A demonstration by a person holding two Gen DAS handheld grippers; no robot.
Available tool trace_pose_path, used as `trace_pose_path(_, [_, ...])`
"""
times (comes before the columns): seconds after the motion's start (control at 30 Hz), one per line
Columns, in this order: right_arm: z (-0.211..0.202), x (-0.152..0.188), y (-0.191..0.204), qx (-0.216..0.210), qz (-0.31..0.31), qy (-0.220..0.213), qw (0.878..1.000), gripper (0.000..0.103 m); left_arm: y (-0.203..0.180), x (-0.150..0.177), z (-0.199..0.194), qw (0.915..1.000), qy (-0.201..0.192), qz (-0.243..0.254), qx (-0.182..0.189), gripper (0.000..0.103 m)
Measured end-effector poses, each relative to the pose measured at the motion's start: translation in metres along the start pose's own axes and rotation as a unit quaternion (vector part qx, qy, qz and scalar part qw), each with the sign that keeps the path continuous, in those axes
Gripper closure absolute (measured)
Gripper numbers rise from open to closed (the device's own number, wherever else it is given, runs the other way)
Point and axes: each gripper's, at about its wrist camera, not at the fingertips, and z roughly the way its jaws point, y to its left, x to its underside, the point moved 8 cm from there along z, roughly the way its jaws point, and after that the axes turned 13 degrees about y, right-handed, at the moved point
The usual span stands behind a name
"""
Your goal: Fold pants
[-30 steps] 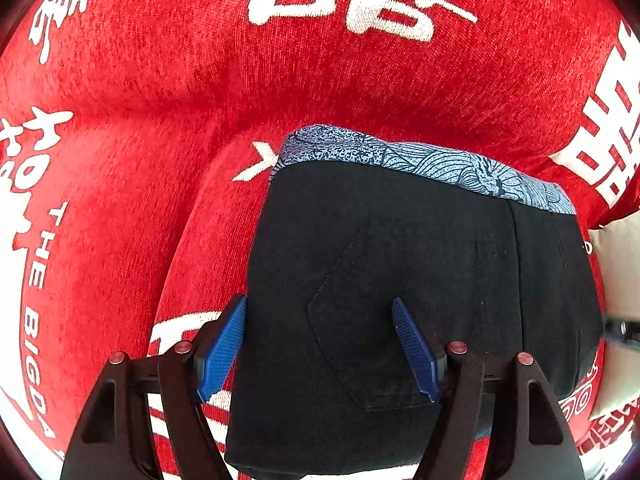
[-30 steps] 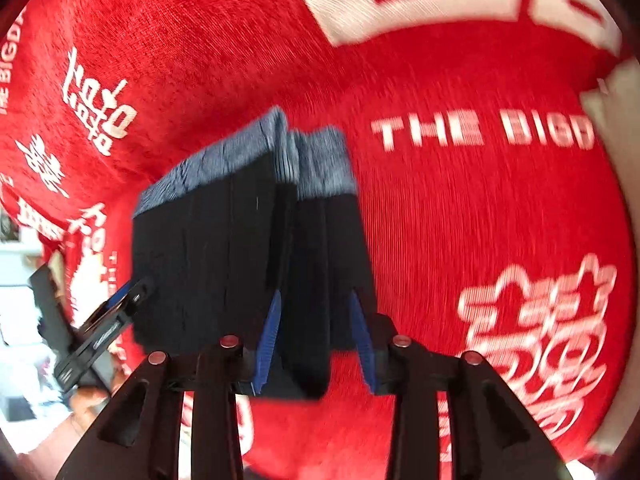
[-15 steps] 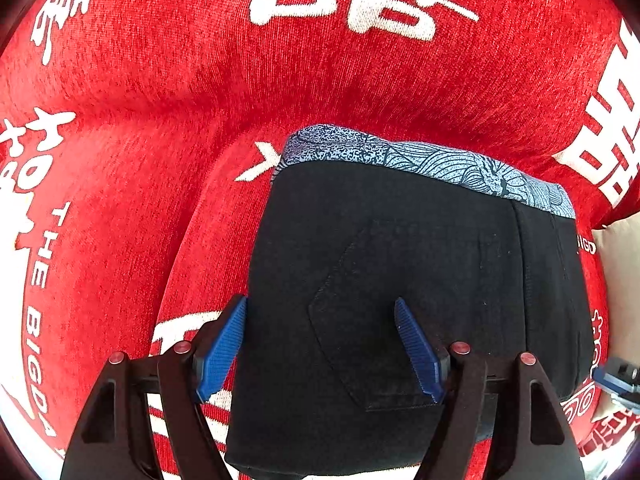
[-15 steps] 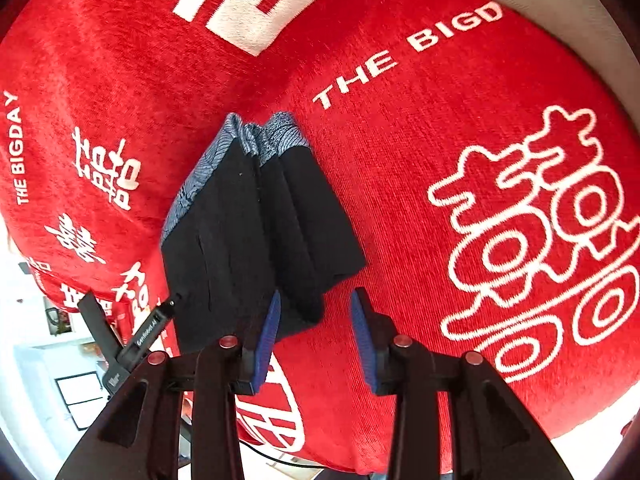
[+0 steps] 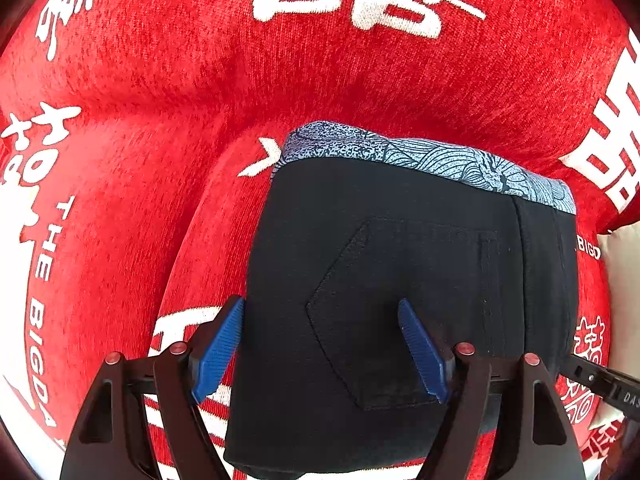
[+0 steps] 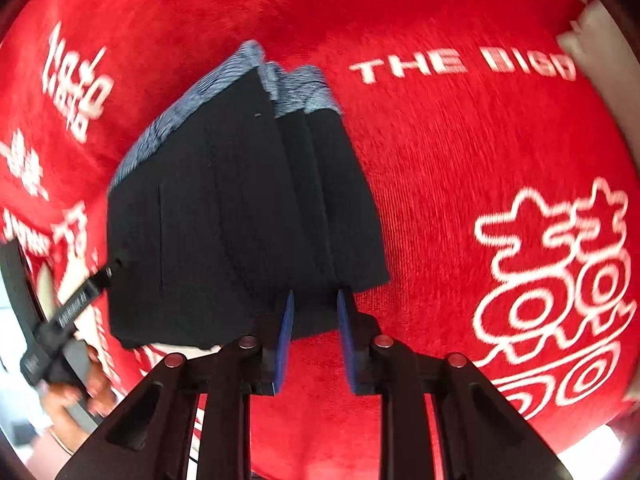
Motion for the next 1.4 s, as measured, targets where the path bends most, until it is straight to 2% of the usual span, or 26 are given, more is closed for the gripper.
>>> trace_pose_path(0.1, [-0.008,0.001,0.004,0.033,-0.011,-0.009,0.999,0.078,0.002,0.0,0.001,1.0,0.004,-0.001,0.002,0.024])
trace_pose_path(0.23, [-0.019,0.002,0.003,0.037,0.008,-0.019,0.999,0.077,0.005,-0.001,0.002,1.0,0.007,-0.001,0.001,0.02])
trace_pose_path(0.33, [-0.028,0.003,0.005,0.051,0.005,-0.032,0.998,0.066,0.007,0.001,0.001,0.9999,0.01,-0.004,0.005,0.019])
trace_pose_path(0.4, [-0.031,0.003,0.006,0.052,0.004,-0.037,0.998,0.055,0.007,0.002,0.002,0.9999,0.011,-0.002,0.005,0.019])
trace_pose_path(0.47, [-0.032,0.002,0.007,0.052,0.005,-0.038,0.998,0.052,0.009,0.001,0.001,0.9999,0.013,0.002,-0.001,0.012])
trace_pose_path(0.53, [-0.038,0.006,-0.005,0.05,0.004,-0.036,0.998,0.048,0.01,0.001,0.001,0.9998,0.017,0.007,0.001,0.012])
trace_pose_path(0.7, [-0.039,0.001,0.001,0.035,-0.004,-0.038,0.999,0.038,0.017,0.0,0.0,0.9991,0.03,0.01,0.027,0.012])
trace_pose_path(0.9, [-0.036,-0.011,0.006,0.024,-0.036,-0.041,0.998,0.032,0.029,-0.013,-0.008,0.9953,0.037,0.017,0.088,0.012])
trace_pose_path(1.03, [-0.029,-0.029,0.0,-0.005,-0.05,-0.026,0.998,0.032,0.036,-0.028,-0.004,0.9878,0.065,0.025,0.14,0.012])
trace_pose_path(1.13, [-0.023,-0.05,-0.011,-0.042,-0.037,-0.019,0.998,0.032,0.032,-0.029,0.005,0.9806,0.096,0.045,0.165,0.012])
trace_pose_path(1.27, [-0.016,-0.069,-0.015,-0.113,-0.039,0.0,0.993,0.032,0.03,-0.03,0.015,0.9742,0.116,0.06,0.184,0.012])
trace_pose_path(1.4, [-0.007,-0.078,-0.018,-0.146,-0.056,0.021,0.987,0.032,0.029,-0.032,0.031,0.9615,0.151,0.064,0.221,0.012])
